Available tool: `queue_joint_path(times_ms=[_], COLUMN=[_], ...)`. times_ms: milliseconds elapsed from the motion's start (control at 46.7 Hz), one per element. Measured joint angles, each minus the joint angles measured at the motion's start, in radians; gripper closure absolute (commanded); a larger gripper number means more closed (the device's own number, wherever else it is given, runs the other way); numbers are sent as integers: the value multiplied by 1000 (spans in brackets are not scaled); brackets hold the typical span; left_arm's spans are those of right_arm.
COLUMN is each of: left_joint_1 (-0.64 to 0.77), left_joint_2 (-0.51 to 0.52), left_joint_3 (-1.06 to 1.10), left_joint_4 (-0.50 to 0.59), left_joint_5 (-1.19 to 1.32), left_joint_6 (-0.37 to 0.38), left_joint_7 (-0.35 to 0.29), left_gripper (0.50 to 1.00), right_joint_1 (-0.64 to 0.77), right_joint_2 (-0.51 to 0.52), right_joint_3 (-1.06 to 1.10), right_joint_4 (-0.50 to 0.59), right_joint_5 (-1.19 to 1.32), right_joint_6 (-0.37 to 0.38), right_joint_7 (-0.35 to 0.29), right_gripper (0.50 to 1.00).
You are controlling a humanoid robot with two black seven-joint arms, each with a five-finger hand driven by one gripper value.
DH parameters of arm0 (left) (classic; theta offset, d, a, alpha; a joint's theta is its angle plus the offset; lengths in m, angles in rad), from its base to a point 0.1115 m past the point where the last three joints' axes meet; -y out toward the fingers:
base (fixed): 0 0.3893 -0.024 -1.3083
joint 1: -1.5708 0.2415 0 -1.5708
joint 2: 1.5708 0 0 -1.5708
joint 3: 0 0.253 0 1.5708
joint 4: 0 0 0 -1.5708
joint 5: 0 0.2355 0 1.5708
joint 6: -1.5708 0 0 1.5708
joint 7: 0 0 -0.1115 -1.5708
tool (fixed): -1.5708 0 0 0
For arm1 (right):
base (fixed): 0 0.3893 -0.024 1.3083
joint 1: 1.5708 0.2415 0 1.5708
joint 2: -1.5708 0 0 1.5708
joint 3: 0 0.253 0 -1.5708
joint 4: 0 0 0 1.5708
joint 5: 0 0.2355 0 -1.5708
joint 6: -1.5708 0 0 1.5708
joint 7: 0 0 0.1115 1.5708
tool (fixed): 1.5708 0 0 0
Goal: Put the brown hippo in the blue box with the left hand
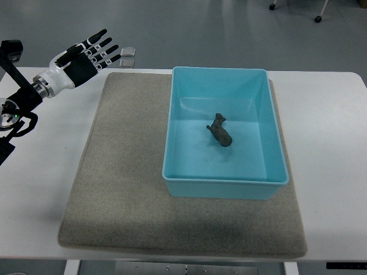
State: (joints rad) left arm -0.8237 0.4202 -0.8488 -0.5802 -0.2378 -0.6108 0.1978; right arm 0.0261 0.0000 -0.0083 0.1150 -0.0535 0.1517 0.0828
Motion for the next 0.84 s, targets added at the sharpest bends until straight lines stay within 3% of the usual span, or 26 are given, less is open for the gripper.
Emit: queue_joint_path(times_ms=[835], left_joint_1=[12], left_joint_2=[0], left_joint_3=[-9], left_joint_4=[-1], left_joint_5=[0], left_joint_6=[0], left_joint_7=[0], left_gripper=[500], right_joint_1=[-4], right_joint_2=[0], right_joint_3=[2], right_joint_4=[16], right_joint_5=[-6], right_joint_6=[14], right_joint_7=[0], right_gripper=[564])
